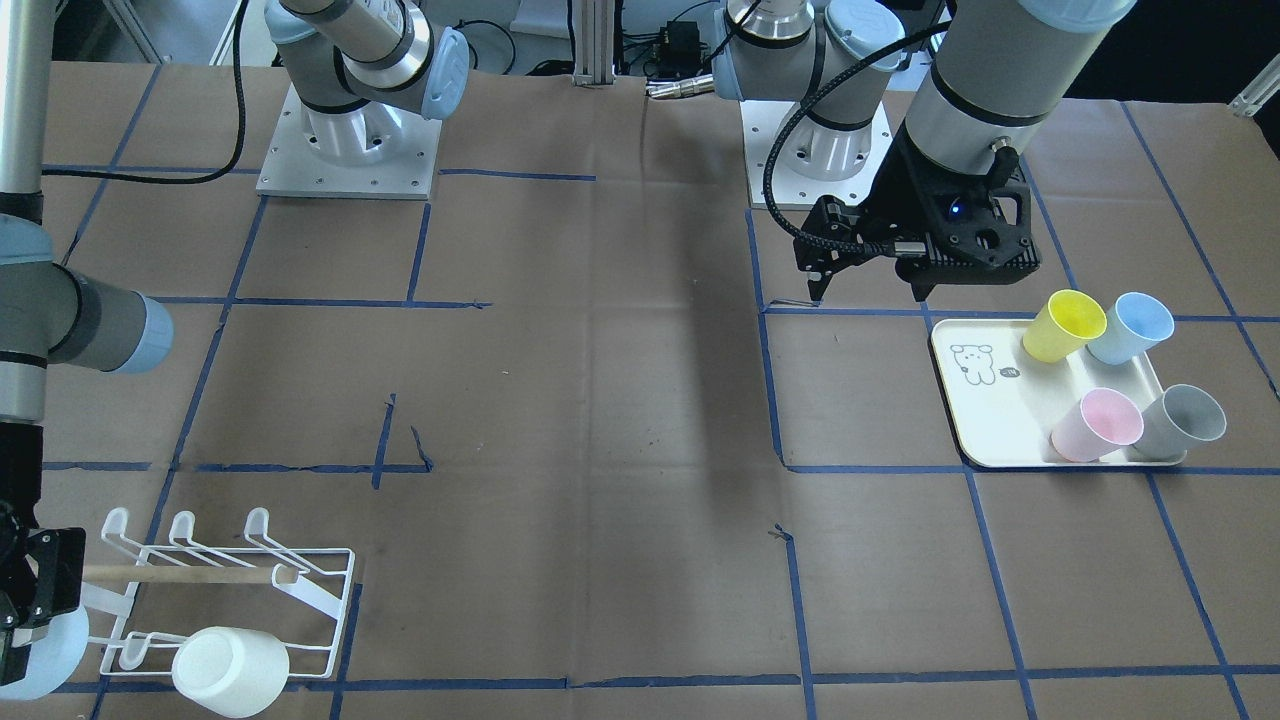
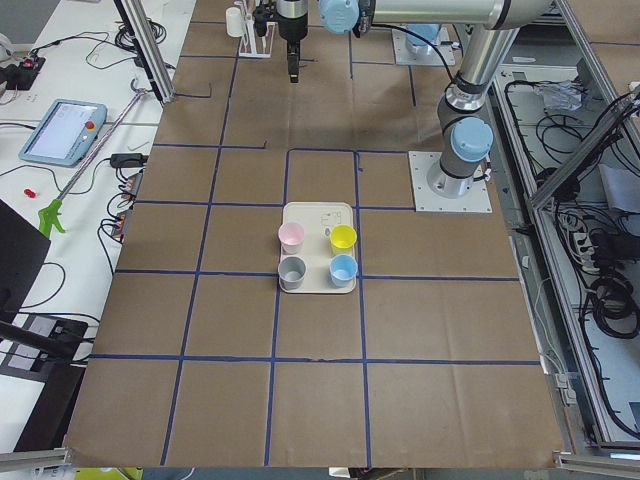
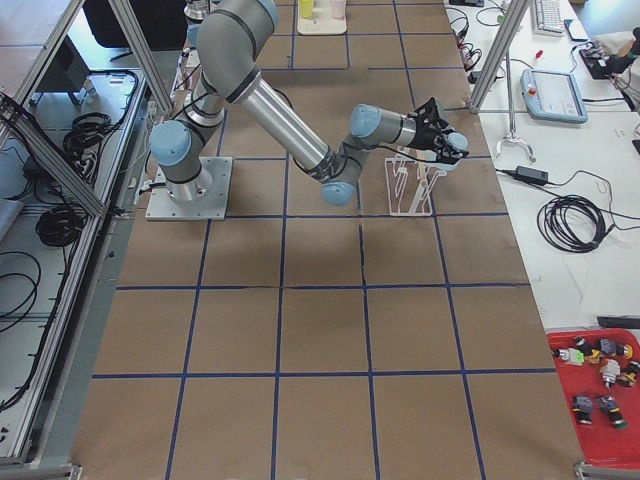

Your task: Transfer IKEA cup to right arm and place on rack

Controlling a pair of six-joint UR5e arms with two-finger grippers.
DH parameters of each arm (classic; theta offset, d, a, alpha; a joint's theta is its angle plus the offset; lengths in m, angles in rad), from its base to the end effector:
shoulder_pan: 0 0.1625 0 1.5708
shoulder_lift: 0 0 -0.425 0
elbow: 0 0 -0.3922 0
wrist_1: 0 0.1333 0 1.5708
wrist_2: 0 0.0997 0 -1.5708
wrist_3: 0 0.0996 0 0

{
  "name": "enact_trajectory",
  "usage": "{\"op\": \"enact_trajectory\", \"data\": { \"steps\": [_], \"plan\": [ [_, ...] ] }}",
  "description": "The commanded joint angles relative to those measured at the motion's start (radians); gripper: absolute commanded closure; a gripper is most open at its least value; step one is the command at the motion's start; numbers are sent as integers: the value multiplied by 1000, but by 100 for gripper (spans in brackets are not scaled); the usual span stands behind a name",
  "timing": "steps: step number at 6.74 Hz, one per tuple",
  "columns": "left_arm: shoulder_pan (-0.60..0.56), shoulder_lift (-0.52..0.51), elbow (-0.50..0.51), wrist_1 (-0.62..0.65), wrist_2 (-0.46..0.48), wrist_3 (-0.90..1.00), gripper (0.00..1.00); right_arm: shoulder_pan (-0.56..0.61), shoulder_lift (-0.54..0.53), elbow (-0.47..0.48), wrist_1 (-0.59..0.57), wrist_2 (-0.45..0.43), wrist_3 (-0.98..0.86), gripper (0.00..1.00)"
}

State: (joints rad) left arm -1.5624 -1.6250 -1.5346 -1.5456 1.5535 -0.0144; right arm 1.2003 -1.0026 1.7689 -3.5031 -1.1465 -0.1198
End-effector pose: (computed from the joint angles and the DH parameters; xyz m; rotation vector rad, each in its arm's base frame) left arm -0.1307 -0.5167 0.4809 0.0355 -3.1241 0.0111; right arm -0.0671 -0.6541 0.3046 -0.0398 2.5255 -1.7305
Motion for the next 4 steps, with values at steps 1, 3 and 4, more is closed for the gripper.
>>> {"op": "enact_trajectory", "data": {
  "steps": [1, 3, 4],
  "plan": [
    [2, 5, -1, 5, 2, -1, 0, -7, 21, 9, 0, 2, -4, 78],
    [7, 4, -1, 22, 2, -2, 0, -27, 28, 24, 0, 2, -12, 77],
    [8, 1, -1, 31, 2, -2, 0, -28, 27, 27, 1, -2, -17, 33]
  ]
}}
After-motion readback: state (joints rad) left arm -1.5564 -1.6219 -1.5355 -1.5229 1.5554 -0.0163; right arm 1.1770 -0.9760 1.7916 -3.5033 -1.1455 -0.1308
